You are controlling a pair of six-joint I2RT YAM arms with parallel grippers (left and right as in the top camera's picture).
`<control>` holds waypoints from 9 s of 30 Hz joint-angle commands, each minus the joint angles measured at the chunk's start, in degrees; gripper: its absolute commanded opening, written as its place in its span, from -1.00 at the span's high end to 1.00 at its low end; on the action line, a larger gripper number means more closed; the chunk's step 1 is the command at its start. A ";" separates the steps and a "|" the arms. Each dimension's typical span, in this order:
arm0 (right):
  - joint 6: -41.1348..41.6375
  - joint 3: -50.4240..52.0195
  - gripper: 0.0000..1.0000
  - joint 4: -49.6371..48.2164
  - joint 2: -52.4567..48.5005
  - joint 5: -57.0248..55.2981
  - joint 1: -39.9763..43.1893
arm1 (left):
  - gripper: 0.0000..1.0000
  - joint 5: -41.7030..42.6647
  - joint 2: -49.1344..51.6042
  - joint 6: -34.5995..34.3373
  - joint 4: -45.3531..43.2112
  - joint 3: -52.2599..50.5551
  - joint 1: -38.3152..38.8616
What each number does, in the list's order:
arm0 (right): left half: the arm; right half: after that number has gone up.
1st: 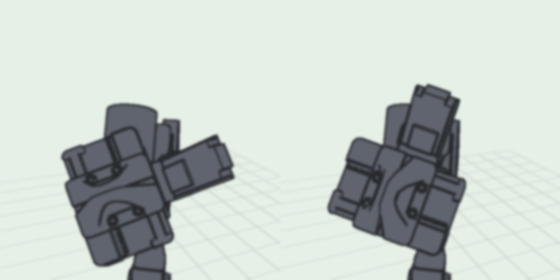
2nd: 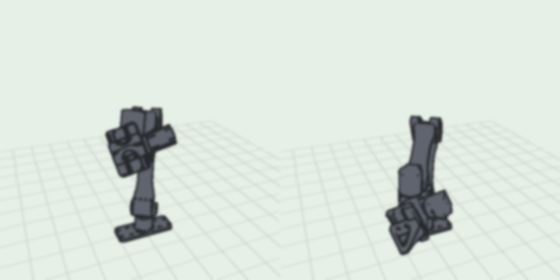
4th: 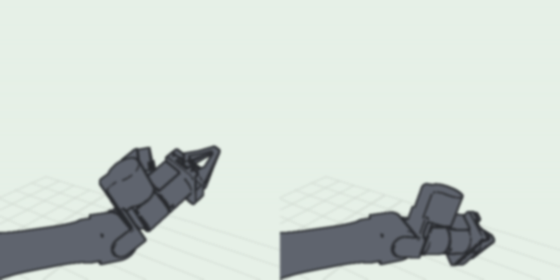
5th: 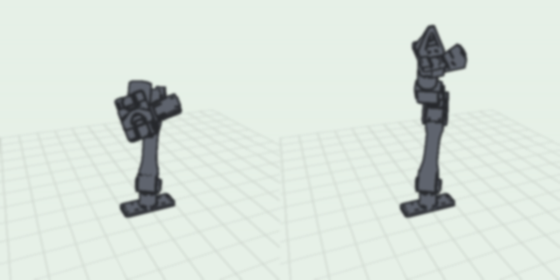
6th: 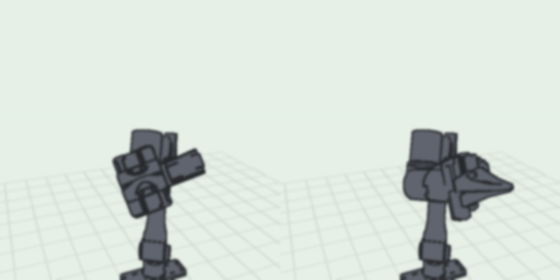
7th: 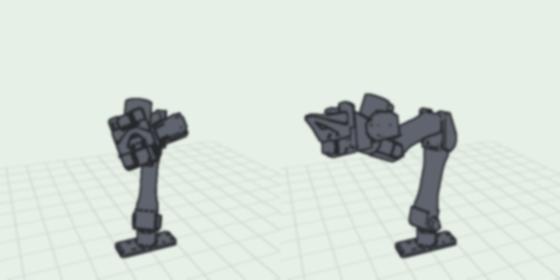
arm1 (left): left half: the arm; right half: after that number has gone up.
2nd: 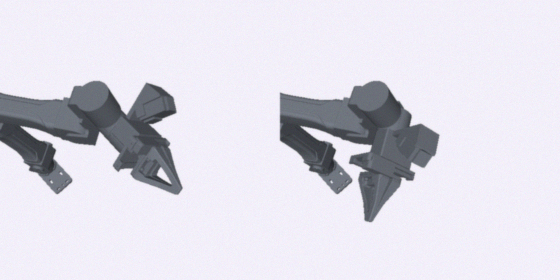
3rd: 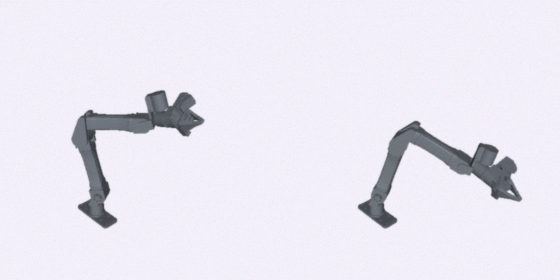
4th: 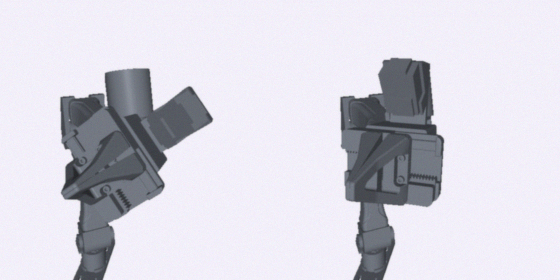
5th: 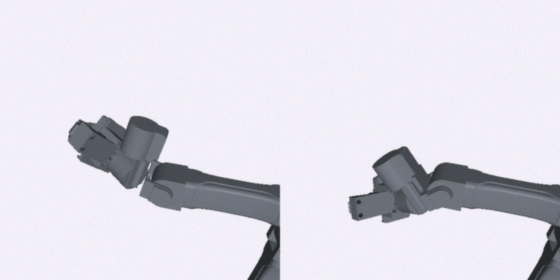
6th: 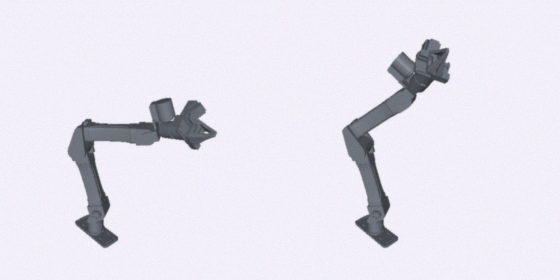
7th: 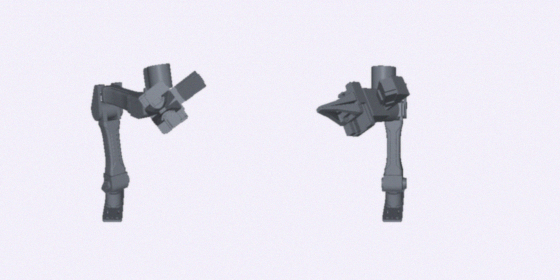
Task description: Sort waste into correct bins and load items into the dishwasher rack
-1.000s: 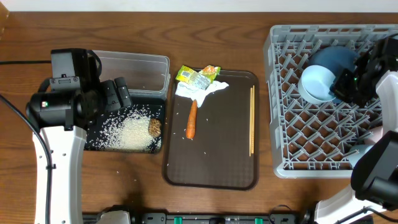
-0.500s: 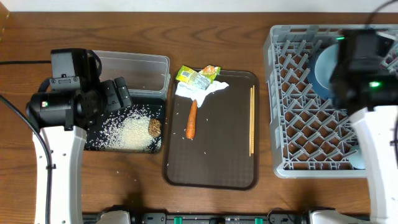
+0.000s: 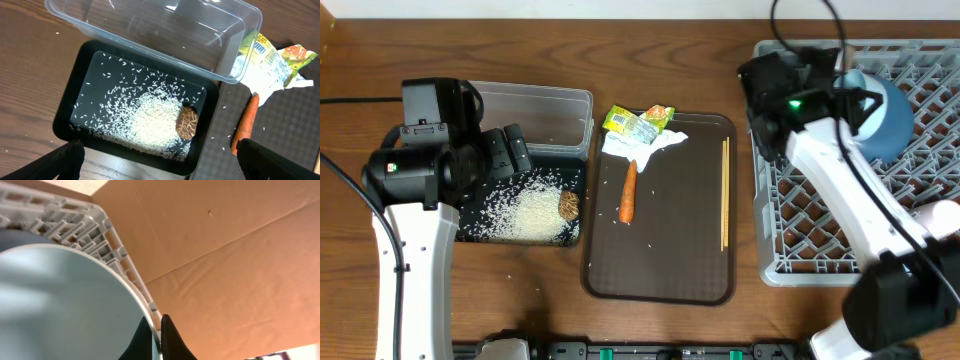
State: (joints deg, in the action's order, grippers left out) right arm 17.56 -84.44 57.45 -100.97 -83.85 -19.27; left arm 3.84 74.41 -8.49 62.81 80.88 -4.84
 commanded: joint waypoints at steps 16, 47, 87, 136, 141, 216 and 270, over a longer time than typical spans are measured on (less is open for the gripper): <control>-3.50 -0.02 0.98 -1.64 -10.71 -1.60 -2.14 | -0.96 -0.90 -0.31 0.98 0.13 -0.04 -0.24; -11.47 0.02 0.98 -5.35 -13.57 -3.85 0.52 | -0.96 -0.90 -0.28 0.98 0.15 -0.04 -0.24; -13.94 0.13 0.00 -5.86 -14.43 9.01 -9.75 | -0.96 -0.90 -0.31 0.98 0.15 -0.04 -0.24; -20.72 0.13 -0.98 -4.09 -9.38 51.32 -5.68 | -0.96 -0.90 -0.31 0.98 0.13 -0.04 -0.24; -24.26 0.04 -0.98 -4.13 -9.33 51.04 -8.68 | -0.96 -0.90 -0.28 0.96 0.15 -0.04 -0.24; 4.70 0.04 -0.35 -20.87 -9.68 86.90 -11.30 | -0.96 -0.90 -0.31 0.96 0.13 -0.04 -0.24; 8.02 12.00 0.31 -8.87 -12.85 76.46 -11.80 | -0.96 -0.90 -0.31 0.96 0.13 -0.04 -0.24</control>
State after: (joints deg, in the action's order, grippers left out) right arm 28.60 -73.01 48.60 -113.06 -8.71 -29.65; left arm 3.84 74.41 -8.49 62.81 80.88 -4.82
